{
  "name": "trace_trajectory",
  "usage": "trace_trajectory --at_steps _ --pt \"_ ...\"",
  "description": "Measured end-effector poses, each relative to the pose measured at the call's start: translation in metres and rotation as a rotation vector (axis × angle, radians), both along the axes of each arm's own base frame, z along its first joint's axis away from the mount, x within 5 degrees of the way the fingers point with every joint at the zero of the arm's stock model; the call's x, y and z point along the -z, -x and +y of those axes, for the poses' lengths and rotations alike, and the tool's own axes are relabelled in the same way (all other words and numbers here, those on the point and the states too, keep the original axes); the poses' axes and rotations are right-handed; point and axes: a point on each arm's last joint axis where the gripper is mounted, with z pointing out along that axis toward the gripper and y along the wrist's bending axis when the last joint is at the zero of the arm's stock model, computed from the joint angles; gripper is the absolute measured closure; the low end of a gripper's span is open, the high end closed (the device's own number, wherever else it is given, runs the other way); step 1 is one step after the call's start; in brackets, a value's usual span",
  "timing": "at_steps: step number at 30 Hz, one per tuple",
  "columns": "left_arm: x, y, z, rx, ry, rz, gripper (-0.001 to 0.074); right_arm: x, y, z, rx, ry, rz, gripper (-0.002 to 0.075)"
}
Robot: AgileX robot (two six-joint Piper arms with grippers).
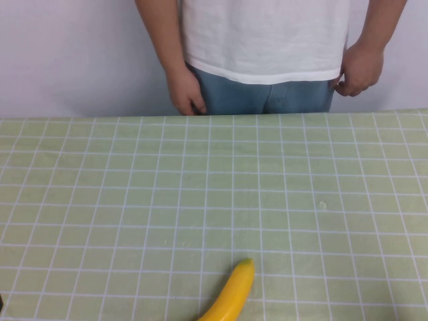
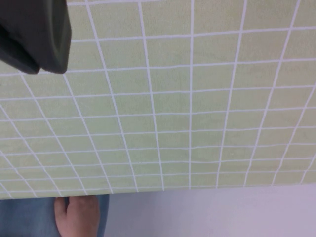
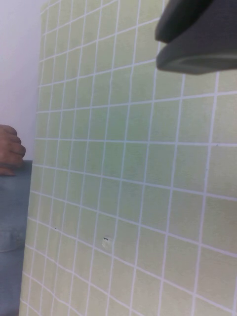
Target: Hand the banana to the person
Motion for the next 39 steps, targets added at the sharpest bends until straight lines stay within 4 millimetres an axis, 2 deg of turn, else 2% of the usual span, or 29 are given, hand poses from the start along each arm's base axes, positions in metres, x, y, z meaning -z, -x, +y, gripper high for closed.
trace_trajectory --at_steps 13,21,23,26,28,32,35,39 --pt "-0.001 0.000 0.000 0.001 0.002 -0.013 0.0738 0.000 0.000 0.000 0.000 0.000 0.000 0.0734" --pt "-0.015 -0.003 -0.001 0.007 0.035 -0.174 0.0738 0.000 0.000 0.000 0.000 0.000 0.000 0.0733" --pt "-0.024 -0.004 -0.002 0.007 0.075 -0.266 0.0738 0.000 0.000 0.000 0.000 0.000 0.000 0.0733" --pt "-0.047 -0.001 -0.002 0.019 0.195 -0.502 0.0738 0.000 0.000 0.000 0.000 0.000 0.000 0.0733" --pt "-0.067 0.007 -0.002 0.046 0.304 -0.712 0.0738 0.000 0.000 0.000 0.000 0.000 0.000 0.0733" --pt "-0.094 0.027 0.002 0.092 0.395 -1.071 0.0738 0.000 0.000 0.000 0.000 0.000 0.000 0.0733" --pt "-0.117 0.037 0.005 0.097 0.423 -1.167 0.0738 0.000 0.000 0.000 0.000 0.000 0.000 0.0734" --pt "-0.165 0.054 0.008 0.094 0.433 -1.166 0.0738 0.000 0.000 0.000 0.000 0.000 0.000 0.0734"
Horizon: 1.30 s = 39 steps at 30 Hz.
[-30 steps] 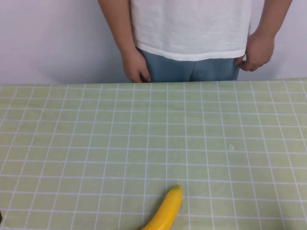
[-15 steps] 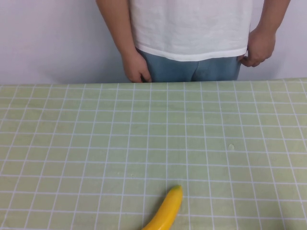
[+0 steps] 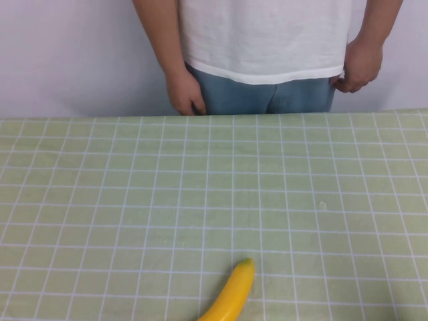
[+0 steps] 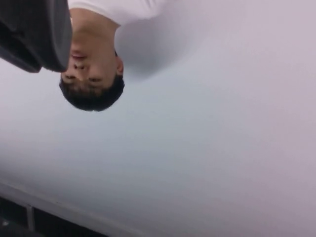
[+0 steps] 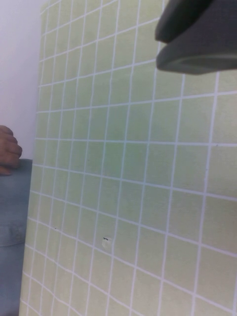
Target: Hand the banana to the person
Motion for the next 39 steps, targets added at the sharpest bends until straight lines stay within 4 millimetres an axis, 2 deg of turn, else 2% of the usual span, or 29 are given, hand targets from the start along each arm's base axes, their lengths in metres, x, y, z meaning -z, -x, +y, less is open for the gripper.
trace_trajectory --at_steps 2,5,7,9,12,15,20,24,27,31,34,39 --pt "-0.023 0.005 0.001 0.012 0.005 0.048 0.0738 0.000 0.000 0.000 0.000 0.000 0.000 0.0734" --pt "-0.054 0.001 0.001 0.023 -0.016 0.229 0.0738 0.000 0.000 0.000 0.000 0.000 0.000 0.0734" --pt "-0.065 -0.013 -0.002 0.025 -0.044 0.428 0.0738 0.000 0.000 0.000 0.000 0.000 0.000 0.0734" --pt "-0.066 -0.034 -0.006 0.022 -0.079 0.643 0.0738 0.000 0.000 0.000 0.000 0.000 0.000 0.0734" --pt "-0.056 -0.062 -0.011 0.016 -0.130 0.929 0.0738 0.000 0.000 0.000 0.000 0.000 0.000 0.0734" --pt "-0.044 -0.079 -0.016 0.037 -0.156 1.095 0.0738 0.000 0.000 0.000 0.000 0.000 0.000 0.0734" --pt "-0.031 -0.101 -0.029 0.080 -0.428 1.310 0.0738 0.000 0.000 0.000 0.000 0.000 0.000 0.0733" --pt "-0.026 -0.121 -0.043 0.198 -0.694 1.492 0.0727 0.000 0.000 0.000 0.000 0.000 0.000 0.0734" --pt "-0.022 -0.134 -0.054 0.337 -0.837 1.563 0.0670 0.000 0.000 0.000 0.000 0.000 0.000 0.0734" --pt "-0.008 -0.149 -0.064 0.464 -0.932 1.651 0.0503 0.000 0.000 0.000 0.000 0.000 0.000 0.0734" --pt "0.003 -0.157 -0.075 0.531 -1.008 1.699 0.0408 0.000 0.000 0.000 0.000 0.000 0.000 0.0734" --pt "0.022 -0.167 -0.103 0.558 -1.184 1.720 0.0370 0.000 0.000 0.000 0.000 0.000 0.000 0.0734"
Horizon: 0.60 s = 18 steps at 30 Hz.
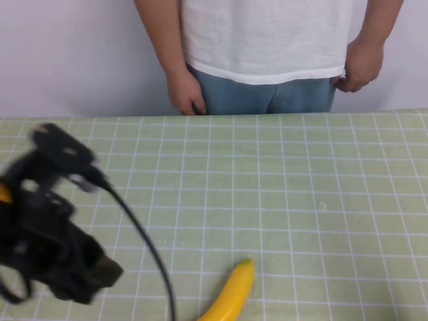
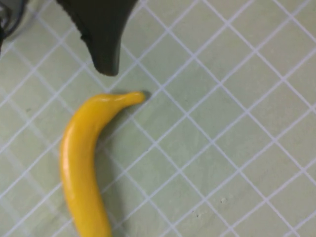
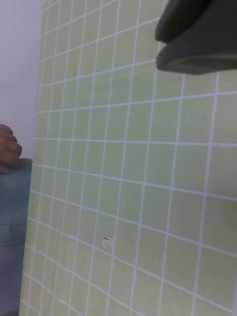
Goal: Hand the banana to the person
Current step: Pick up the banana
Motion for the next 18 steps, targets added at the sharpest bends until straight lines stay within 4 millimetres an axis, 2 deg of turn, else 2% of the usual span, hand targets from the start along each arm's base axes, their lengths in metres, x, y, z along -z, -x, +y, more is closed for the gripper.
trace_trajectory --at_steps 4,11,15,18 --pt "0.015 -0.006 -0.026 0.041 -0.096 -0.033 0.0365 0.000 0.000 0.000 0.000 0.000 0.000 0.0734" --pt "0.042 0.000 -0.075 0.153 -0.143 -0.028 0.0324 0.000 0.000 0.000 0.000 0.000 0.000 0.0734" --pt "0.064 0.002 -0.102 0.173 -0.158 0.009 0.0289 0.000 0.000 0.000 0.000 0.000 0.000 0.0734" --pt "0.082 0.000 -0.114 0.175 -0.186 0.045 0.0283 0.000 0.000 0.000 0.000 0.000 0.000 0.0734"
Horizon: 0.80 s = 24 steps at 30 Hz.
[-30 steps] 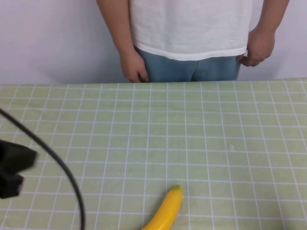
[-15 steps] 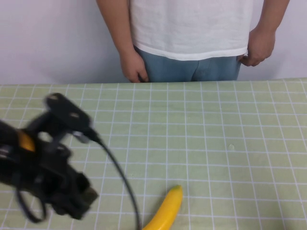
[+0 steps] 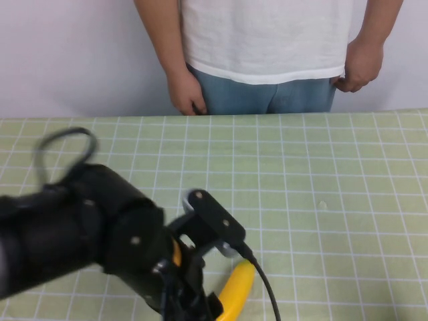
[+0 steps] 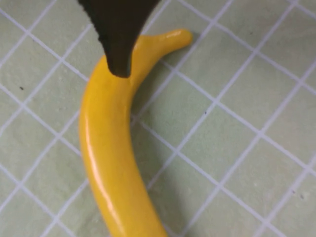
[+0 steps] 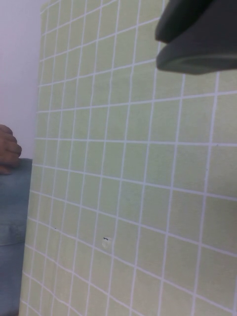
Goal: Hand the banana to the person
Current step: Pick up the banana
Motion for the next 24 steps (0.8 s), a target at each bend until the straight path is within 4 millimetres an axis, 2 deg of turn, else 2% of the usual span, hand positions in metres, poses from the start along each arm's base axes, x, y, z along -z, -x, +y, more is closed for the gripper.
trace_trajectory --at_steps 3,8,17,22,24 --pt "0.022 -0.003 -0.005 -0.010 -0.030 0.024 0.0282 0.000 0.000 0.000 0.000 0.000 0.000 0.0734" --pt "0.055 -0.001 -0.002 -0.020 -0.062 0.042 0.0282 0.000 0.000 0.000 0.000 0.000 0.000 0.0733" --pt "0.090 -0.003 -0.002 -0.034 -0.053 0.020 0.0281 0.000 0.000 0.000 0.000 0.000 0.000 0.0734" --pt "0.111 -0.006 -0.005 0.015 -0.095 0.034 0.0281 0.000 0.000 0.000 0.000 0.000 0.000 0.0734" --pt "0.115 -0.006 -0.004 0.031 -0.110 0.040 0.0312 0.000 0.000 0.000 0.000 0.000 0.000 0.0733"
